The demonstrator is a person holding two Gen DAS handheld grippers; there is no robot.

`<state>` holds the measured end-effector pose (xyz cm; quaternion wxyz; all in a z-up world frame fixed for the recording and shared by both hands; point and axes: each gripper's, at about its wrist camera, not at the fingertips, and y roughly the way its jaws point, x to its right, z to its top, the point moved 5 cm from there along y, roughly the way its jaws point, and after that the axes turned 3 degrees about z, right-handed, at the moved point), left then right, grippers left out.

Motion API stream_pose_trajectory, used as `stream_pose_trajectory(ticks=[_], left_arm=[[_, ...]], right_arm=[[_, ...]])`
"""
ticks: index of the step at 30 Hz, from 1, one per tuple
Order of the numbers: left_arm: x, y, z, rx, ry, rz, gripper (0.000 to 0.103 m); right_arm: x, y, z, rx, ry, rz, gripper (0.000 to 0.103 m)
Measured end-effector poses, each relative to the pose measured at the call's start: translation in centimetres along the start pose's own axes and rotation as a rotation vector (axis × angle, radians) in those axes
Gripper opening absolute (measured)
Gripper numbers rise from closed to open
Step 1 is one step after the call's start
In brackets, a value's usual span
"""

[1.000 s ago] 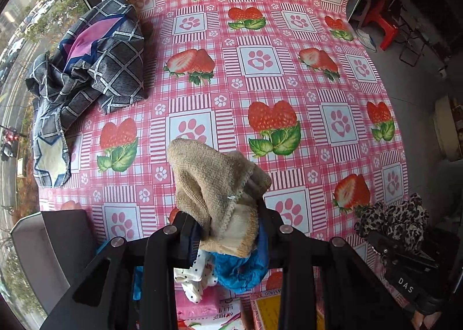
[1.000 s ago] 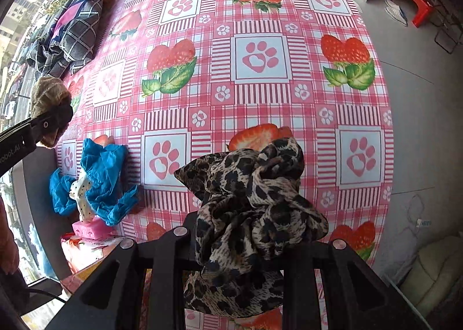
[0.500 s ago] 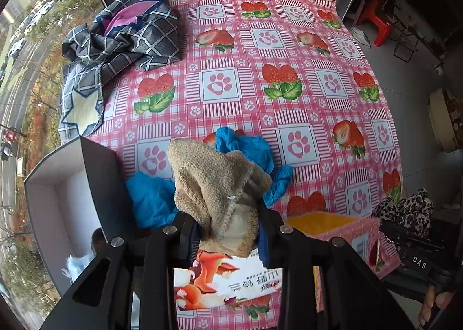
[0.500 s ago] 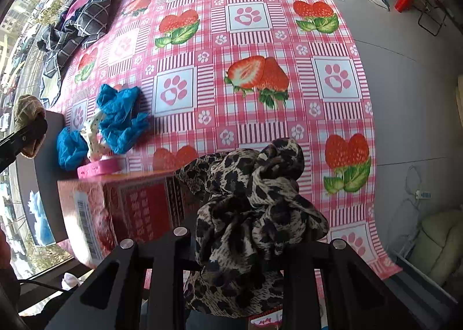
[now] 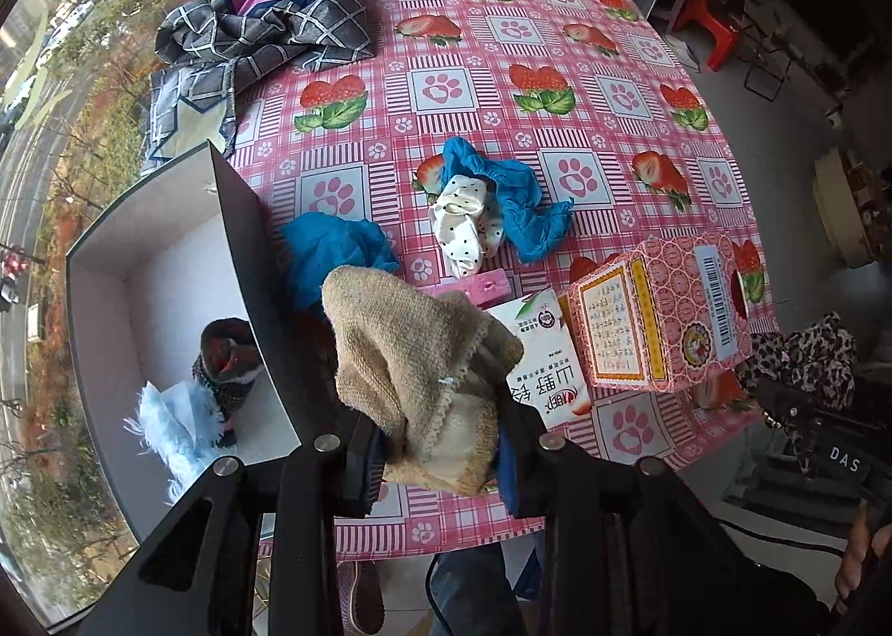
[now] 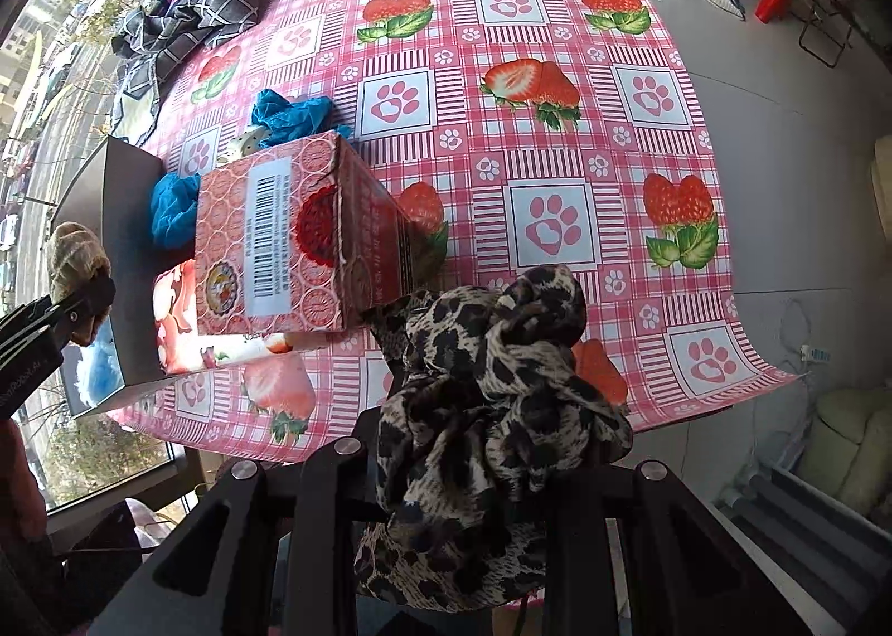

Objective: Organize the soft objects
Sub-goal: 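Lift the beige sock and leopard scrunchie and carry them over the box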

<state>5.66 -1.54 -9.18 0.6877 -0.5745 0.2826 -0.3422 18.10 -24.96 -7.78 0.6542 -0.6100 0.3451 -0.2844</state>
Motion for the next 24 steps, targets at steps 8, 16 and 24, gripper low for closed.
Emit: stream_pose_trajectory(ticks=[8, 16, 24], left_arm=[[-1.9, -1.4, -0.9, 0.042, -0.034, -0.006, 0.035], [-4.3, -2.4, -2.1, 0.067, -0.077, 0.002, 0.035], [-8.0, -3.2, -3.4, 0.084, -0.174, 0.018, 0.035]], right_arm=[[-2.9, -1.0, -1.9, 0.011, -0.063, 0.009, 0.027], [-7.6, -1.1, -3.1, 0.013, -0.205, 0.025, 0.027], [-12.5, -1.6, -2.8, 0.037, -0.359, 0.024, 0.027]])
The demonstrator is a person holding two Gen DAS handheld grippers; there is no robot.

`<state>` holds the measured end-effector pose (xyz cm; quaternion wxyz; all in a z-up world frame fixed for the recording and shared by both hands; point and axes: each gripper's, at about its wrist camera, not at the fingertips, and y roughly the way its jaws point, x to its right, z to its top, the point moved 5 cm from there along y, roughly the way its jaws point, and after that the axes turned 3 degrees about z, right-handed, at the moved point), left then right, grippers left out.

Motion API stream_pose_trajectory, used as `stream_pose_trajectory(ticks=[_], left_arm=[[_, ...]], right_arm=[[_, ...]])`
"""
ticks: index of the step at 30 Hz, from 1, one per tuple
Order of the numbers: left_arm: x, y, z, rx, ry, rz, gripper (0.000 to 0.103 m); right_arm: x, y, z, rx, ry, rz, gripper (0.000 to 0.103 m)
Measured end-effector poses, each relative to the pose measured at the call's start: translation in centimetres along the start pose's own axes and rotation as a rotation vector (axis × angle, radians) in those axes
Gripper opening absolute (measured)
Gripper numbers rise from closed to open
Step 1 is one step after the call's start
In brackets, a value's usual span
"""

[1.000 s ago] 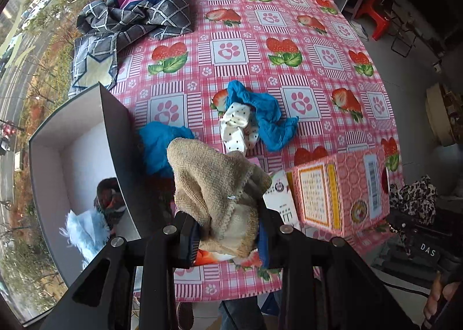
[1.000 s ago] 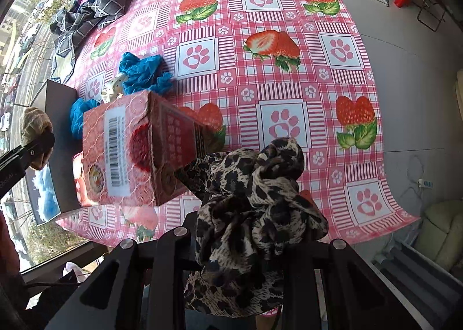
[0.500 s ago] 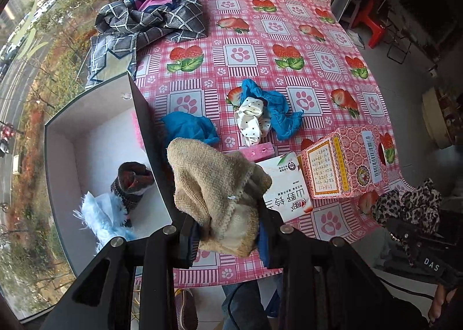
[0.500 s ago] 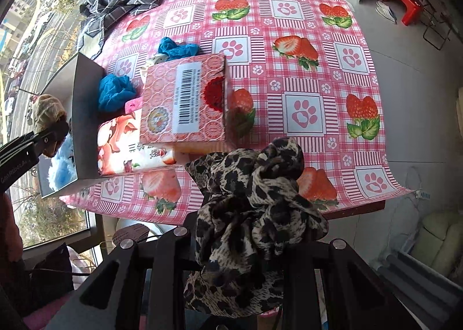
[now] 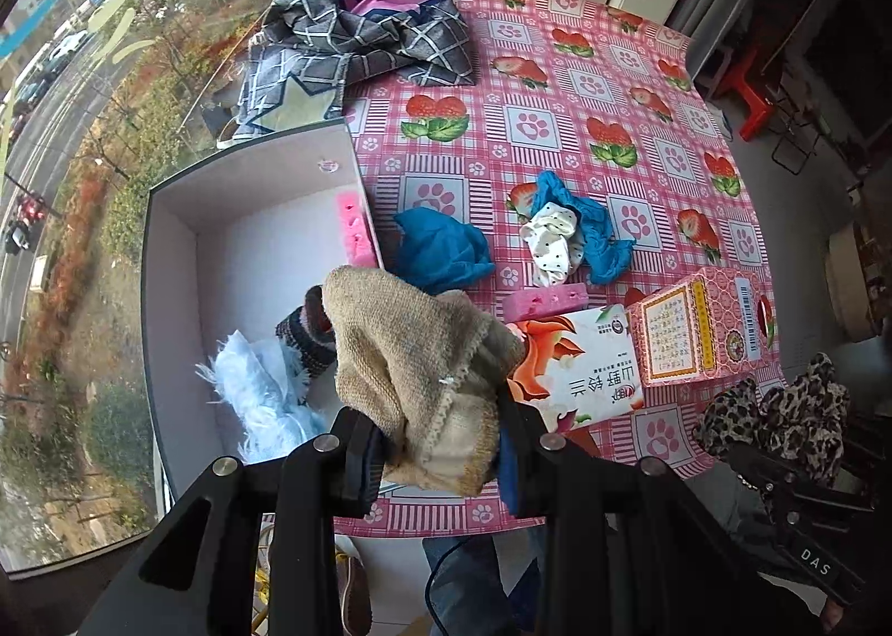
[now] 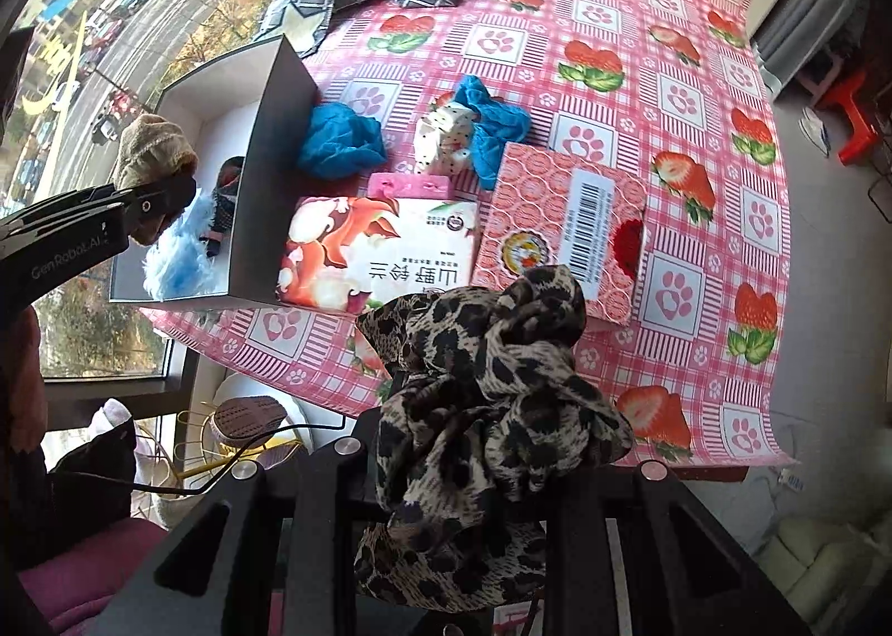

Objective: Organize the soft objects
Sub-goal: 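Lift the beige sock and leopard scrunchie and carry them over the box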

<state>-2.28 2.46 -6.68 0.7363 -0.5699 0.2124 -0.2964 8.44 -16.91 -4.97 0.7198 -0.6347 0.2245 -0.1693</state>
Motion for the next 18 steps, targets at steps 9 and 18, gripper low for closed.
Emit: stream_pose_trajectory(ticks=[9, 18], left_arm=[[-4.2, -0.7, -0.8, 0.014, -0.121, 0.019, 0.035], [-6.9, -0.9, -1.8, 0.013, -0.209, 0.034, 0.035]], right_arm=[[-2.8, 0.1, 2.3, -0.002, -0.090, 0.006, 0.027], [-6.3, 0.3, 4.7, 0.005, -0.183, 0.023, 0.027]])
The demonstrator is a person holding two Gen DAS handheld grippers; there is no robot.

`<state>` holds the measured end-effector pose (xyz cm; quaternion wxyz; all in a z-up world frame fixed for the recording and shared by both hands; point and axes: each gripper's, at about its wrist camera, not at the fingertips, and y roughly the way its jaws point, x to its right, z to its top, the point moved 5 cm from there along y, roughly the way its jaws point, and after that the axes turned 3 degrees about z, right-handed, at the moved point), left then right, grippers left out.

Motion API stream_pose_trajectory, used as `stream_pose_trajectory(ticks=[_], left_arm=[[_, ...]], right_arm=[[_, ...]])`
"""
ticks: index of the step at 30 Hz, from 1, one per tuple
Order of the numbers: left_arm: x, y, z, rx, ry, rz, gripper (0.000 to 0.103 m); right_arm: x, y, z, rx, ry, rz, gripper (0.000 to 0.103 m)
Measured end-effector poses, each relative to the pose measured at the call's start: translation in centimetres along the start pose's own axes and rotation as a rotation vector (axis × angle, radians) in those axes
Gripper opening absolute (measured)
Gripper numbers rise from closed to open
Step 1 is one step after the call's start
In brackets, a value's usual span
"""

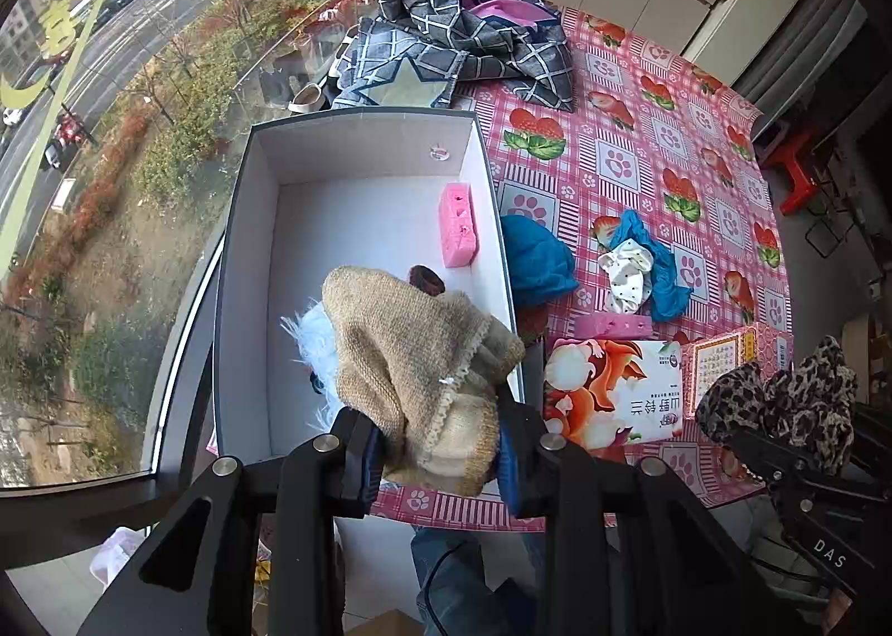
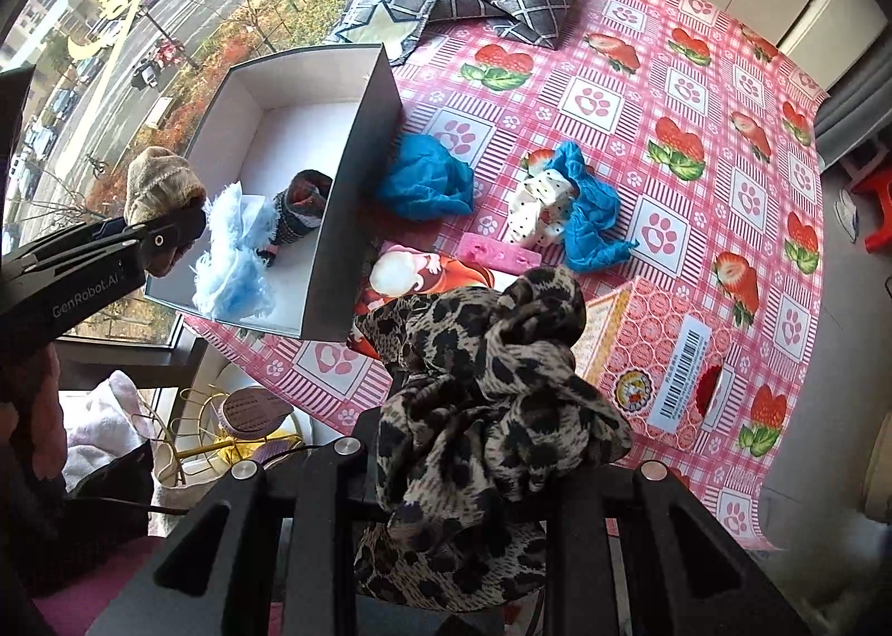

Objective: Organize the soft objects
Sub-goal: 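Lift the beige sock and leopard scrunchie and carry them over the box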

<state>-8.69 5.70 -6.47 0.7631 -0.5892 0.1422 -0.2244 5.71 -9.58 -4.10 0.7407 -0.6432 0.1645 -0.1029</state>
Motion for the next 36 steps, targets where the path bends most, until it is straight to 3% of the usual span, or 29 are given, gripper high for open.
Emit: stream_pose_trajectory(ticks=[12, 36], left_arm=[[-2.4, 0.0, -0.8, -0.009, -0.073, 0.019, 0.035], [-4.6, 0.0, -1.2, -0.008, -0.148, 0.026, 0.036]], right_arm=[[-3.9, 0.5, 1.8, -0.008, -0.106, 0.031, 0.027], [-5.5, 0.9, 2.6, -0.026, -0.170, 0.054, 0.027]])
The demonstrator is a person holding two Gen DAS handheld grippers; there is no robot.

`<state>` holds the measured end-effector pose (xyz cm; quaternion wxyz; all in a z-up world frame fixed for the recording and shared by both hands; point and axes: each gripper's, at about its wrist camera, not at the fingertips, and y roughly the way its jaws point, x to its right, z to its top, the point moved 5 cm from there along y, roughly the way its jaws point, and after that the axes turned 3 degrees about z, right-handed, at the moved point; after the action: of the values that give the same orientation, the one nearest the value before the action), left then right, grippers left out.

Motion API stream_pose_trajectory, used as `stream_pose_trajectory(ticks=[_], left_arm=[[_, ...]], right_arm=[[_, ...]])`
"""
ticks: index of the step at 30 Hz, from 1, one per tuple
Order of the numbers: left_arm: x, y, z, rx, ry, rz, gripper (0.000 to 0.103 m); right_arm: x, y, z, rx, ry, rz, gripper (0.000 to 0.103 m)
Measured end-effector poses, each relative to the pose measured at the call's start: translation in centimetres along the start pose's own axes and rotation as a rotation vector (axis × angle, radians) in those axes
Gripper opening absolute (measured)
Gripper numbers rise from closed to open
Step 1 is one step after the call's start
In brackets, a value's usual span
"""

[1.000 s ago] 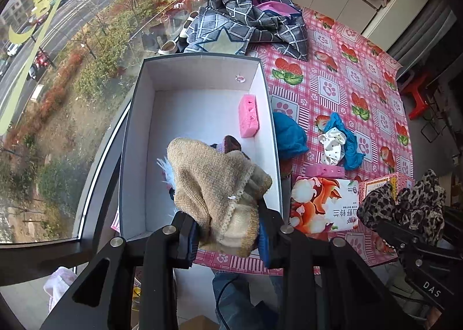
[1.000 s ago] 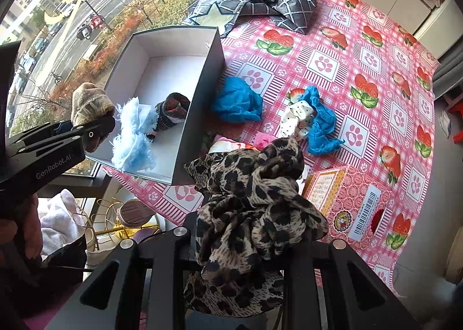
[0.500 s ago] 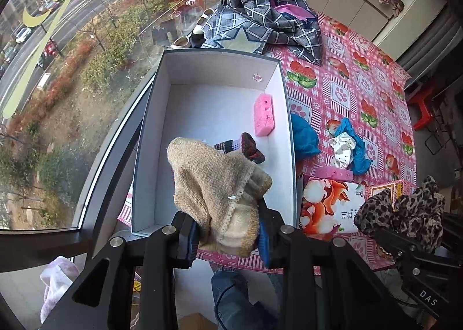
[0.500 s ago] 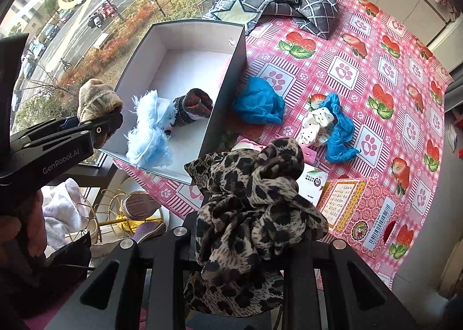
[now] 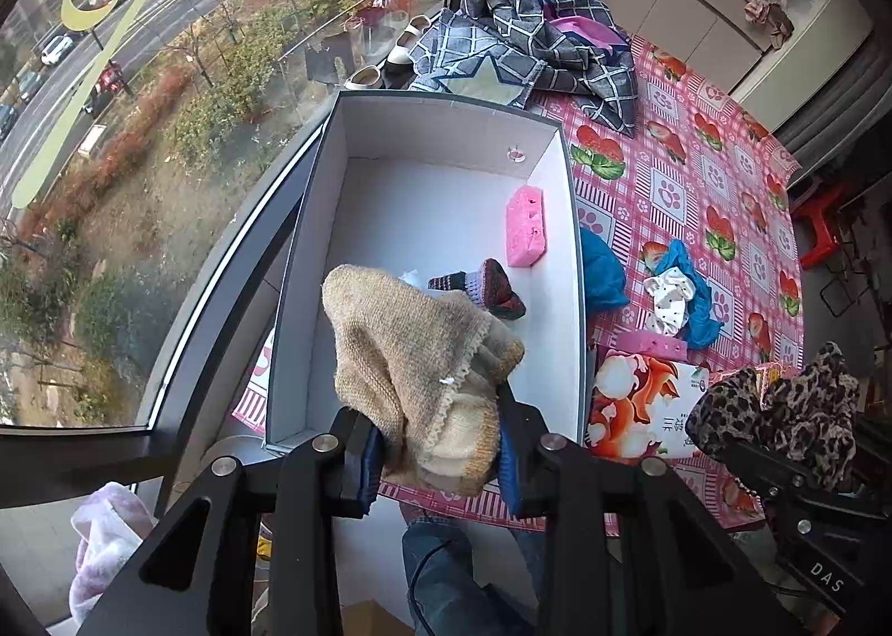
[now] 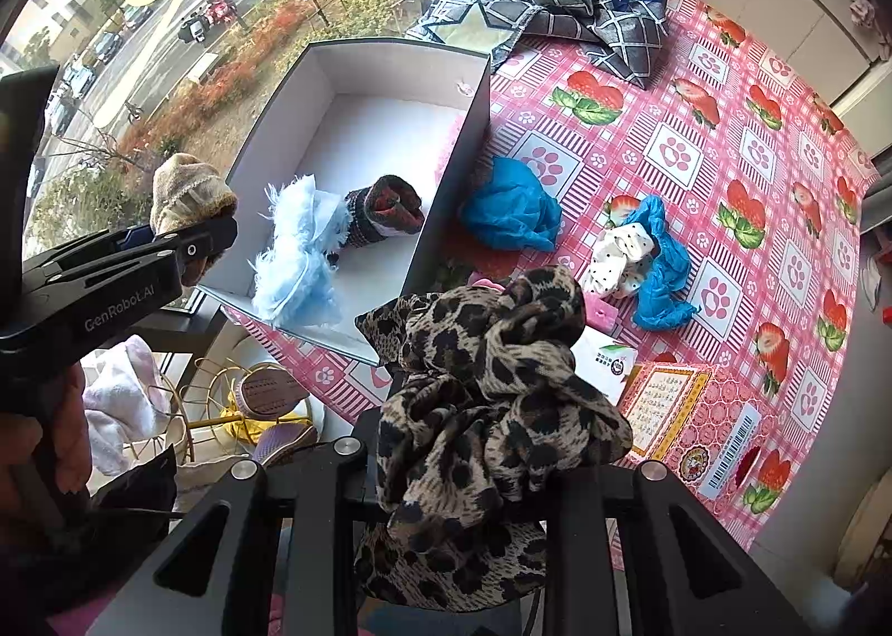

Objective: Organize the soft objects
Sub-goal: 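Lift the beige sock and leopard scrunchie and carry them over the box, then open both tools to drop the sock and scrunchie into the box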

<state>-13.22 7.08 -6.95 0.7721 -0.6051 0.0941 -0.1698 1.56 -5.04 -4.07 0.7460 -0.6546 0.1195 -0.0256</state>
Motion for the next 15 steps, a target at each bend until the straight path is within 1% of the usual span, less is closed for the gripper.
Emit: stream_pose_trajectory(ticks=[15], left_arm=[[-1.1, 0.5, 0.6, -0.014, -0.039, 0.009, 0.036]], right_arm=[[-0.6, 0.3, 1.7, -0.006, -0.039, 0.011, 0.027]])
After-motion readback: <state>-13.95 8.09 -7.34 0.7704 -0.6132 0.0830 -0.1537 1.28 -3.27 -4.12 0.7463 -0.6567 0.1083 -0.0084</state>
